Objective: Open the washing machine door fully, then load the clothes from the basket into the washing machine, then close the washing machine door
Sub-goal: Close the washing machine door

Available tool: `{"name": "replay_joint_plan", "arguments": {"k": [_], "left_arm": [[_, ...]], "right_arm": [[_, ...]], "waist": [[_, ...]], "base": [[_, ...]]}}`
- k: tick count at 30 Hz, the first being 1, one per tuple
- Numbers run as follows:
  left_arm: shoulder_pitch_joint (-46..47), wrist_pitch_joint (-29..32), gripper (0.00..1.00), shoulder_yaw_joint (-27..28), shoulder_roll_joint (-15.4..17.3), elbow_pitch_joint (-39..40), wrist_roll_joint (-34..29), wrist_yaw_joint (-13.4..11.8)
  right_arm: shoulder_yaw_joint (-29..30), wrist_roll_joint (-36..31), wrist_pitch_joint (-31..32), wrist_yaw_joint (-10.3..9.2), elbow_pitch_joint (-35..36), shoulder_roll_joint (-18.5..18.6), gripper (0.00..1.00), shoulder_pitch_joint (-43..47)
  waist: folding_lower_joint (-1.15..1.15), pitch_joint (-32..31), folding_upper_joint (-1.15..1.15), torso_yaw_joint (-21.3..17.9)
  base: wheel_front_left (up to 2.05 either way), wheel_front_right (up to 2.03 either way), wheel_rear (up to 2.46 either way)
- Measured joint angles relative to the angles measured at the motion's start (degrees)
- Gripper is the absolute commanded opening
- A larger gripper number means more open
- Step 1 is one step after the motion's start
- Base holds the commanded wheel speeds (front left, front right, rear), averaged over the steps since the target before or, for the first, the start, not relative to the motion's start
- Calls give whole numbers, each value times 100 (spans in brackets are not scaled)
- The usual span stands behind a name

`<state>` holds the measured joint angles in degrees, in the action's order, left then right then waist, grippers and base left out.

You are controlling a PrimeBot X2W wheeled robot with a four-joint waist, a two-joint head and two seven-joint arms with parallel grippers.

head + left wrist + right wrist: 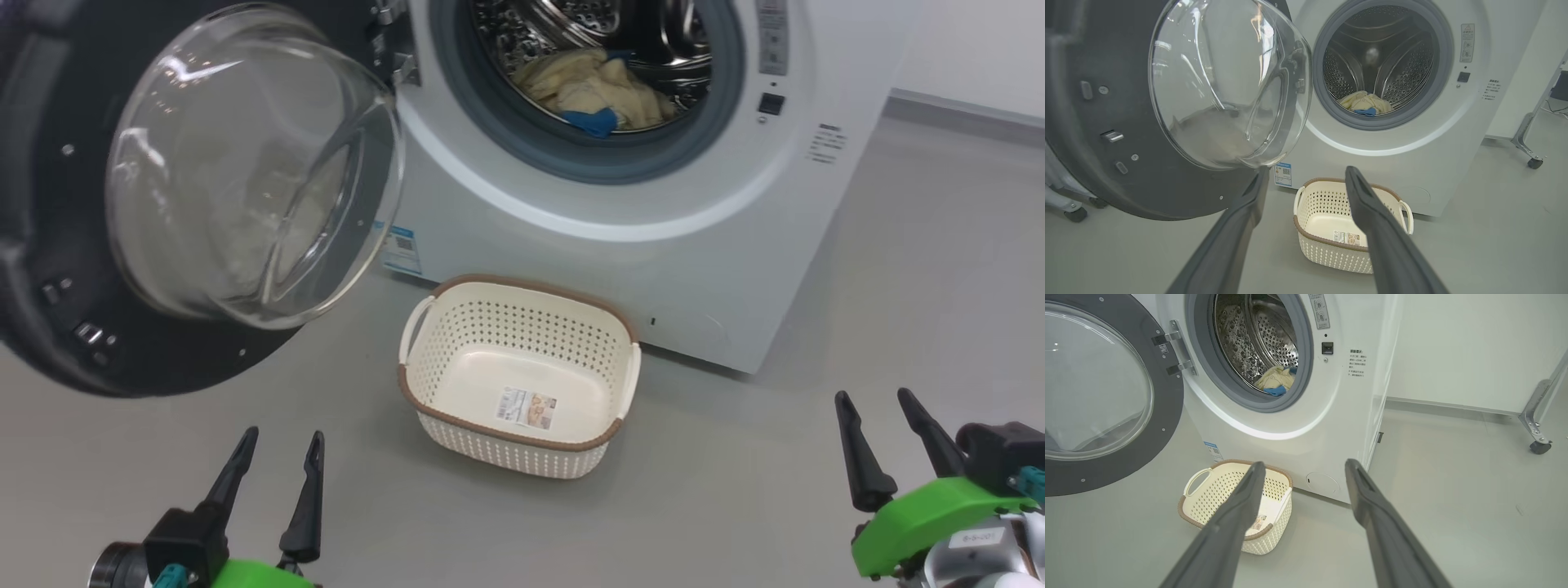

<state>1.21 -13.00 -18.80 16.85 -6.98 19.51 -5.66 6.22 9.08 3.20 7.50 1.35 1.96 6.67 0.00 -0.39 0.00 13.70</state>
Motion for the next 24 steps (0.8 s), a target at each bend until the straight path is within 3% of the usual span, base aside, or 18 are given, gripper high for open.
{"name": "replay_joint_plan", "arguments": {"k": [12, 24], "left_arm": [[-26, 0, 100, 64, 30, 16, 24, -168], [-213, -60, 100, 368, 62, 297, 83, -376]], "right_arm": [[-426, 57, -13, 0, -201, -2, 100, -197], [-943, 42, -27, 0, -730, 0, 100, -905]], "waist": [[0, -60, 0, 1455], [0, 140, 0, 1706]], "base": [[0, 0, 0], [0, 0, 0]]}}
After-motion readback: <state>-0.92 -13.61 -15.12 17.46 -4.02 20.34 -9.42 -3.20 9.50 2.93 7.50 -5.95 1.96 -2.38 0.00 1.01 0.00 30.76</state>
